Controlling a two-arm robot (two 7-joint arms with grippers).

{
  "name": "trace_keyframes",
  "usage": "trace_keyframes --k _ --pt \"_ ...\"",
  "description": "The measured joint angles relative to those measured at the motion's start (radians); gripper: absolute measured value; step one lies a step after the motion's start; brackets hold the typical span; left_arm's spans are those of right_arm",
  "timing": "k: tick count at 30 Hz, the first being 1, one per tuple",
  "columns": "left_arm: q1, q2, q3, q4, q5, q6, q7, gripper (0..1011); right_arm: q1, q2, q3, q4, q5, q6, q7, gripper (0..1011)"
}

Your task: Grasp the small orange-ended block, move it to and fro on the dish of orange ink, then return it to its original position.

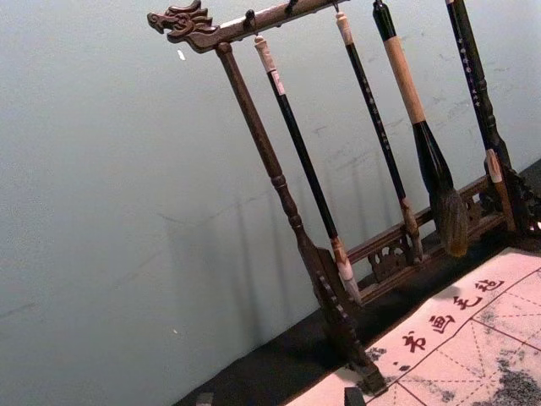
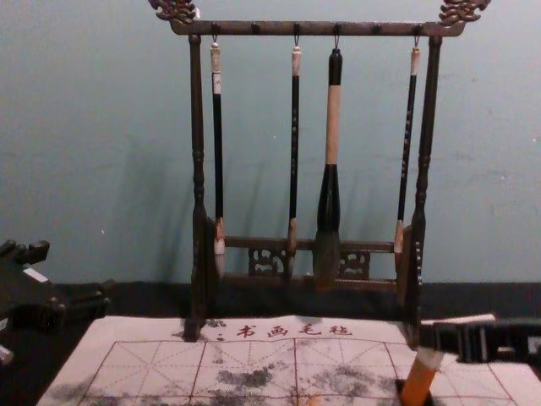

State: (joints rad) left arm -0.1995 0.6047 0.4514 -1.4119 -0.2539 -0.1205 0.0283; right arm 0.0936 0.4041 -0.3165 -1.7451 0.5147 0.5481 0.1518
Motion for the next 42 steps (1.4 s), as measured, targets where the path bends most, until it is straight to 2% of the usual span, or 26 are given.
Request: trace_keyframes --k 8,12,15,19,27,36,42 --pt "0.000 0.000 0.000 0.000 0.000 0.000 0.000 1001 -0.002 0.040 0.002 -0.039 -0.022 -0.045 0.040 127" --pt "0.000 0.000 0.000 0.000 0.000 0.000 0.000 1001 0.009 0.080 -0.006 -0.053 -0.037 -0.108 0.103 127" --pt "0.000 0.000 0.000 0.000 0.000 0.000 0.000 1001 0.024 0.096 -0.018 -0.040 -0.049 -0.149 0.140 127" --pt "0.000 0.000 0.000 0.000 0.000 0.000 0.000 1001 0.078 0.132 -0.062 0.010 -0.076 -0.223 0.238 127" --pt "0.000 0.000 0.000 0.000 0.000 0.000 0.000 1001 0.195 0.166 -0.148 0.107 -0.105 -0.300 0.393 127" --pt "0.000 0.000 0.000 0.000 0.000 0.000 0.000 1001 0.320 0.166 -0.245 0.203 -0.110 -0.300 0.524 127" --pt "0.000 0.000 0.000 0.000 0.000 0.000 0.000 1001 0.363 0.163 -0.298 0.235 -0.117 -0.287 0.566 127"
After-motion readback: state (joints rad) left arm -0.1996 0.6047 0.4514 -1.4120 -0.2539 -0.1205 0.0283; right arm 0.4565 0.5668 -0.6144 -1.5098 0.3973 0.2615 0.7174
